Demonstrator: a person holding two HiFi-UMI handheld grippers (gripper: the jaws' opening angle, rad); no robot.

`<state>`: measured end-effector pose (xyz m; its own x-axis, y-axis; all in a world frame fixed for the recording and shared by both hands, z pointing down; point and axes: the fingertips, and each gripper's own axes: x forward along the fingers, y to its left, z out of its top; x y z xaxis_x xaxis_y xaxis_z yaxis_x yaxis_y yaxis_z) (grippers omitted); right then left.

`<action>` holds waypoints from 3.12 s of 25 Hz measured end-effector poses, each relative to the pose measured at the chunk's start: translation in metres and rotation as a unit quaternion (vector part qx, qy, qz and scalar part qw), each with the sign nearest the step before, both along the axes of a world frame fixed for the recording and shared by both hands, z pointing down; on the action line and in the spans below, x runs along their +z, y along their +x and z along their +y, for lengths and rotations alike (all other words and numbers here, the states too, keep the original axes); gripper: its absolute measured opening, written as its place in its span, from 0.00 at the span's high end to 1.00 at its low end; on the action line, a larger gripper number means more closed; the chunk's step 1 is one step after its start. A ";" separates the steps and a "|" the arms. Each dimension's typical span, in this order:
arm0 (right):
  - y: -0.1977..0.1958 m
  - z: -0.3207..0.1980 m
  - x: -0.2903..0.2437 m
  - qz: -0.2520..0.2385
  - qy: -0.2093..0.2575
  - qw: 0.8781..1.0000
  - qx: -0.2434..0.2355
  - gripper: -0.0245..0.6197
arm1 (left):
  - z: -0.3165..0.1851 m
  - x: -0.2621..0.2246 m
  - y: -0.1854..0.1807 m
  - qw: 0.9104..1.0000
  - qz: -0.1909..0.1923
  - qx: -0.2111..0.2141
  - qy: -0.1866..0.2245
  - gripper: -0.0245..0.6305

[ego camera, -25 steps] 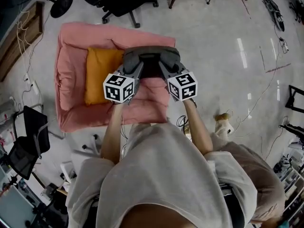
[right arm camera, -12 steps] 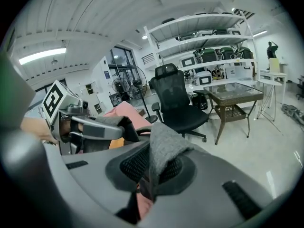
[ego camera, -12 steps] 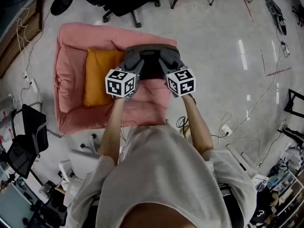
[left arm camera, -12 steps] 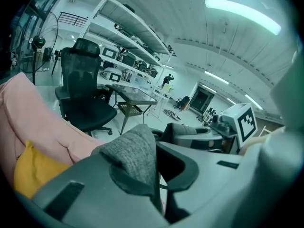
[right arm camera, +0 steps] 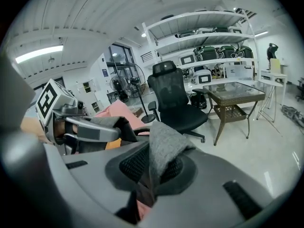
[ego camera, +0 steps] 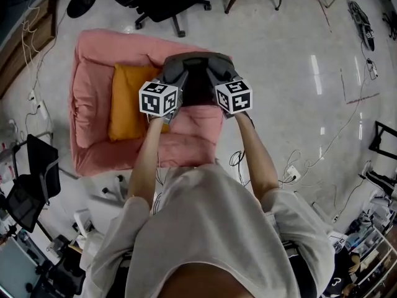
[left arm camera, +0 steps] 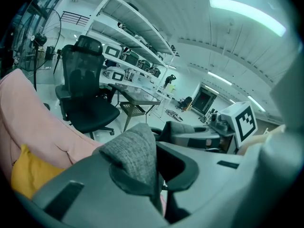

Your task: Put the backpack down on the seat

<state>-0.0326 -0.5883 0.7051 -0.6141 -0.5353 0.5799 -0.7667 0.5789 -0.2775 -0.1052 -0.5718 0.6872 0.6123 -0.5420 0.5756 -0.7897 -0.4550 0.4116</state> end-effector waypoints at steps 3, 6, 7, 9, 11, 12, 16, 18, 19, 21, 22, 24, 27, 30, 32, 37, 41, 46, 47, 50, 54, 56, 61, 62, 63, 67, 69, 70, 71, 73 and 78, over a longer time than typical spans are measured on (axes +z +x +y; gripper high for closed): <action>0.000 -0.005 0.005 0.003 -0.005 1.000 0.002 0.90 | -0.004 0.004 -0.001 1.000 -0.004 -0.001 -0.002 0.92; 0.000 -0.009 0.012 0.002 -0.015 1.000 0.008 0.88 | -0.004 0.009 -0.003 1.000 -0.004 0.001 -0.009 0.92; 0.000 -0.009 0.013 -0.002 -0.020 1.000 0.013 0.87 | -0.003 0.010 -0.003 1.000 -0.002 0.003 -0.011 0.92; 0.002 -0.009 0.016 -0.005 -0.029 0.999 0.018 0.83 | -0.001 0.012 -0.004 1.000 -0.001 0.004 -0.015 0.90; 0.003 -0.007 0.020 -0.002 -0.036 0.999 0.020 0.80 | 0.001 0.015 -0.007 1.000 -0.007 -0.002 -0.020 0.80; 0.005 -0.006 0.021 0.000 -0.037 0.999 0.022 0.76 | 0.003 0.018 -0.009 1.000 -0.012 -0.004 -0.023 0.74; 0.008 0.000 0.028 0.005 -0.045 0.999 0.027 0.59 | 0.018 0.030 -0.013 0.999 -0.019 0.002 -0.043 0.63; 0.008 0.006 0.029 0.004 -0.049 0.999 0.023 0.50 | 0.025 0.036 -0.016 0.998 -0.027 -0.002 -0.049 0.58; 0.008 0.009 0.030 0.004 -0.049 0.999 0.021 0.46 | 0.029 0.039 -0.018 0.998 -0.032 -0.005 -0.051 0.56; 0.008 0.015 0.029 0.007 -0.045 0.999 0.018 0.43 | 0.036 0.041 -0.021 0.998 -0.038 -0.010 -0.053 0.55; 0.010 0.018 0.028 0.011 -0.040 0.999 0.019 0.40 | 0.039 0.041 -0.022 0.998 -0.039 -0.013 -0.052 0.55; 0.015 0.022 0.026 0.015 -0.031 0.999 0.027 0.37 | 0.044 0.038 -0.025 0.998 -0.042 -0.020 -0.046 0.55; 0.025 0.030 0.019 0.012 -0.024 0.999 0.038 0.36 | 0.053 0.031 -0.029 0.998 -0.042 -0.031 -0.037 0.55; 0.033 0.039 0.004 0.019 -0.004 0.999 0.039 0.37 | 0.062 0.021 -0.033 0.998 -0.044 -0.037 -0.025 0.55; 0.037 0.045 -0.011 0.021 0.014 0.999 0.042 0.41 | 0.067 0.011 -0.036 0.998 -0.048 -0.045 -0.011 0.55; 0.044 0.065 -0.045 0.025 0.054 0.998 0.035 0.55 | 0.081 -0.019 -0.033 0.997 -0.047 -0.054 0.029 0.56; 0.047 0.086 -0.071 0.019 0.075 0.997 0.031 0.68 | 0.096 -0.050 -0.026 0.995 -0.041 -0.060 0.063 0.68; 0.049 0.107 -0.095 0.020 0.098 0.995 0.029 0.83 | 0.118 -0.080 -0.021 0.993 -0.032 -0.061 0.094 0.82; 0.050 0.111 -0.099 0.021 0.104 0.994 0.028 0.86 | 0.122 -0.085 -0.021 0.993 -0.031 -0.062 0.099 0.84; 0.051 0.120 -0.115 0.020 0.119 0.992 0.029 0.95 | 0.134 -0.097 -0.021 0.991 -0.030 -0.064 0.111 0.90; 0.050 0.130 -0.133 0.019 0.137 0.990 0.018 0.96 | 0.147 -0.112 -0.018 0.990 -0.029 -0.060 0.124 0.93; 0.049 0.135 -0.143 0.016 0.148 0.989 0.015 0.96 | 0.152 -0.119 -0.017 0.989 -0.032 -0.056 0.133 0.93; 0.045 0.144 -0.164 0.015 0.172 0.985 0.014 0.96 | 0.157 -0.141 -0.023 0.985 -0.037 -0.059 0.156 0.94; 0.045 0.144 -0.168 0.014 0.177 0.984 0.014 0.96 | 0.157 -0.145 -0.024 0.984 -0.038 -0.061 0.160 0.94; 0.046 0.145 -0.172 0.013 0.181 0.983 0.015 0.96 | 0.156 -0.149 -0.025 0.984 -0.039 -0.063 0.164 0.94; 0.052 0.145 -0.185 0.013 0.194 0.981 0.020 0.96 | 0.152 -0.163 -0.024 0.981 -0.040 -0.062 0.179 0.94; 0.054 0.145 -0.193 0.011 0.200 0.979 0.023 0.97 | 0.152 -0.169 -0.023 0.980 -0.039 -0.061 0.185 0.94; 0.055 0.146 -0.196 0.011 0.203 0.979 0.025 0.97 | 0.153 -0.172 -0.023 0.980 -0.038 -0.060 0.188 0.94; 0.057 0.147 -0.198 0.010 0.206 0.978 0.027 0.97 | 0.154 -0.174 -0.022 0.979 -0.036 -0.060 0.190 0.94; 0.060 0.149 -0.201 0.012 0.210 0.977 0.030 0.97 | 0.153 -0.178 -0.021 0.978 -0.034 -0.060 0.195 0.94; 0.066 0.150 -0.206 0.014 0.221 0.974 0.037 0.97 | 0.148 -0.188 -0.020 0.975 -0.031 -0.057 0.210 0.94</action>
<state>0.0338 -0.4385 0.4990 -0.5517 -0.7787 0.2989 -0.8145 0.5801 0.0080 -0.1250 -0.4234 0.4991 0.5049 -0.8008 0.3221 -0.8627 -0.4808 0.1568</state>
